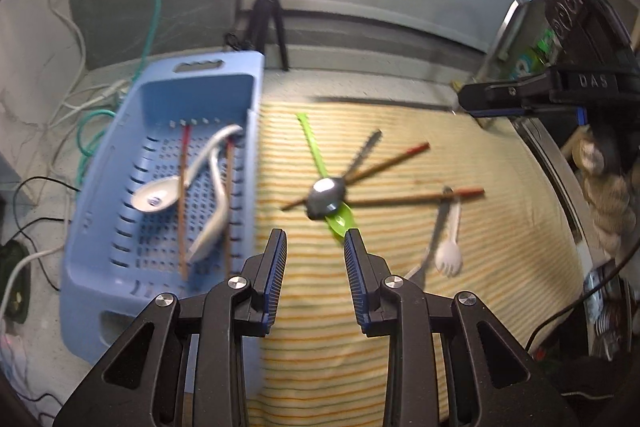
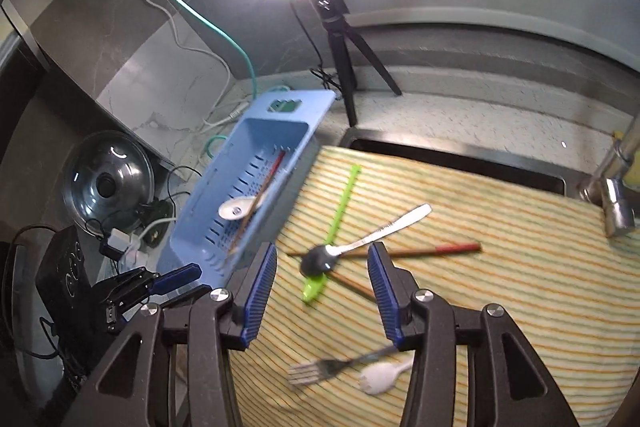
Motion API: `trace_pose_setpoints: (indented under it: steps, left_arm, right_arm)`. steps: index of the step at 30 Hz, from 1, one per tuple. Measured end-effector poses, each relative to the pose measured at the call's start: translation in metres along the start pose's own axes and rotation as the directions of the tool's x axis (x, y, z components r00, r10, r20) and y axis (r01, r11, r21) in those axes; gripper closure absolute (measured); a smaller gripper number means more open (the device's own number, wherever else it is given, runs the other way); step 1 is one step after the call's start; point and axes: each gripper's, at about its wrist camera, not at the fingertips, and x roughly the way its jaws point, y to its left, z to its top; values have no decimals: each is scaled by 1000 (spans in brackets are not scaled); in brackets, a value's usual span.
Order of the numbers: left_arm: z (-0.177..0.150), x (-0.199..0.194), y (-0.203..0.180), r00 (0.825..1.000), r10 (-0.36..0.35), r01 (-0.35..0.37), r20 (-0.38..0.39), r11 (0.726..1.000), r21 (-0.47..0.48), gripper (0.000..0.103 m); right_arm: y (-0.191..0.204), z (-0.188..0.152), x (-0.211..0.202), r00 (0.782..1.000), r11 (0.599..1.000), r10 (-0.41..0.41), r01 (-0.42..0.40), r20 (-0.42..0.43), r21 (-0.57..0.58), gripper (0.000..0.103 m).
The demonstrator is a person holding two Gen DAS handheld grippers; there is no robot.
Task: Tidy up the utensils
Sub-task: 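Grasp the metal fork with the left gripper while the right gripper grasps a silver spoon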
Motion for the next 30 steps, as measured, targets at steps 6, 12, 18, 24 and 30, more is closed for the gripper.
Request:
trace_pose_setpoints:
  steps: [6,12,18,24,30]
  left_arm:
    - [-19,19,-27,995,-69,73,-77,996,57,63]
    - [-37,34,-56,987,-73,97,-141,980,173,63]
    - [-45,43,-66,983,-58,99,-172,966,239,63]
    - [-48,49,-72,982,-51,101,-183,955,277,63]
    - [-49,54,-79,984,-48,103,-174,940,324,63]
  right_arm:
    - [-28,-25,12,996,997,22,-16,-82,77,59]
    - [-42,-49,40,980,987,77,-49,-185,156,60]
    - [-56,-64,65,962,958,138,-69,-235,279,68]
    - [-65,-71,78,956,940,141,-46,-259,339,69]
    - [-74,-72,85,958,916,144,-34,-249,399,69]
